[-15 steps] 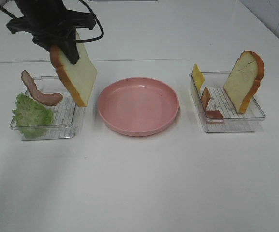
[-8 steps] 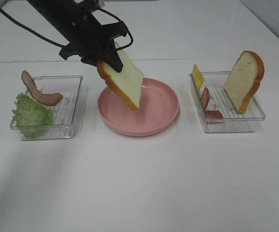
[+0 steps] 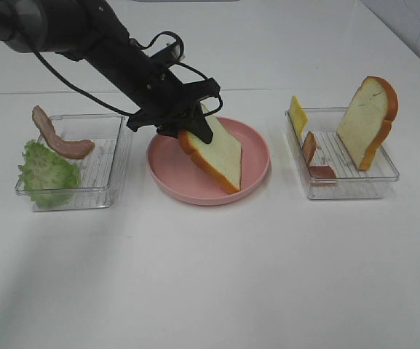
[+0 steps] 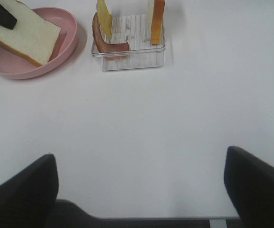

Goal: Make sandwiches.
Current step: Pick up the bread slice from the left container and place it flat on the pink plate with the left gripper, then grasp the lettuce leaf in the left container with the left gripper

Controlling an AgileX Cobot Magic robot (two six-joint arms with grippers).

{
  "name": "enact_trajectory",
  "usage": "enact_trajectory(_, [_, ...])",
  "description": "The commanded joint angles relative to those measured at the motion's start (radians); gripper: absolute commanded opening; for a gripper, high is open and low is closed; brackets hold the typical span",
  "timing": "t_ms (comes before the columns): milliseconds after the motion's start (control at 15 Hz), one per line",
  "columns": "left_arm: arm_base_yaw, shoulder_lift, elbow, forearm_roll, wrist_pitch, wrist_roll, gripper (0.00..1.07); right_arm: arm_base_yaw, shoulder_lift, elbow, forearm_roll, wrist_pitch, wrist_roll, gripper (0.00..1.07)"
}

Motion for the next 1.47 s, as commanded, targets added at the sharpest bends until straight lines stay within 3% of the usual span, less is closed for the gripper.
enact_trajectory(67, [-0.007,0.009,-0.002,-0.013,-0.022,0.011,0.0,0.0,-0.029,0.004,0.01,-0.007,-0.001,0.9])
enact_trajectory(267, [-0.011,0.025,-0.003,-0.026,-0.026,0.011,0.0,0.0,-0.029,0.004,0.01,-0.007,-0.001,0.9])
enact_trajectory(400, [-0.012,0.03,-0.003,-0.009,-0.027,0.011,0.07,0.0,-0.029,0.004,0.01,-0.007,-0.001,0.9])
enact_trajectory(533, [-0.011,0.028,-0.003,0.032,-0.028,0.011,0.24,0.0,-0.029,0.004,0.01,-0.007,-0.001,0.9])
enact_trajectory(600, [-0.011,0.022,-0.003,0.057,-0.027,0.011,0.42,0.0,-0.029,0.004,0.01,-0.007,-0.001,0.9])
enact_trajectory(800, [-0.013,-0.022,-0.005,0.125,-0.027,0.01,0.63,0.0,-0.029,0.004,0.01,-0.007,-0.001,0.9])
enact_trajectory(933, [-0.013,-0.061,-0.005,0.208,-0.017,-0.05,0.79,0.0,-0.029,0.004,0.01,-0.007,-0.001,0.9])
enact_trajectory(1000, [-0.013,-0.09,-0.017,0.326,0.032,-0.134,0.94,0.0,-0.029,0.004,0.01,-0.007,-0.001,0.9])
enact_trajectory(1267, [-0.011,-0.174,-0.086,0.59,0.314,-0.298,1.0,0.0,-0.029,0.004,0.01,-0.007,-0.001,0.9])
enact_trajectory(1333, [-0.011,-0.196,-0.085,0.641,0.415,-0.3,1.0,0.0,-0.029,0.004,0.01,-0.007,-0.001,0.9])
enact_trajectory(1467, [-0.001,-0.241,-0.042,0.714,0.429,-0.301,1.0,0.0,-0.029,0.004,0.01,-0.007,-0.001,0.9])
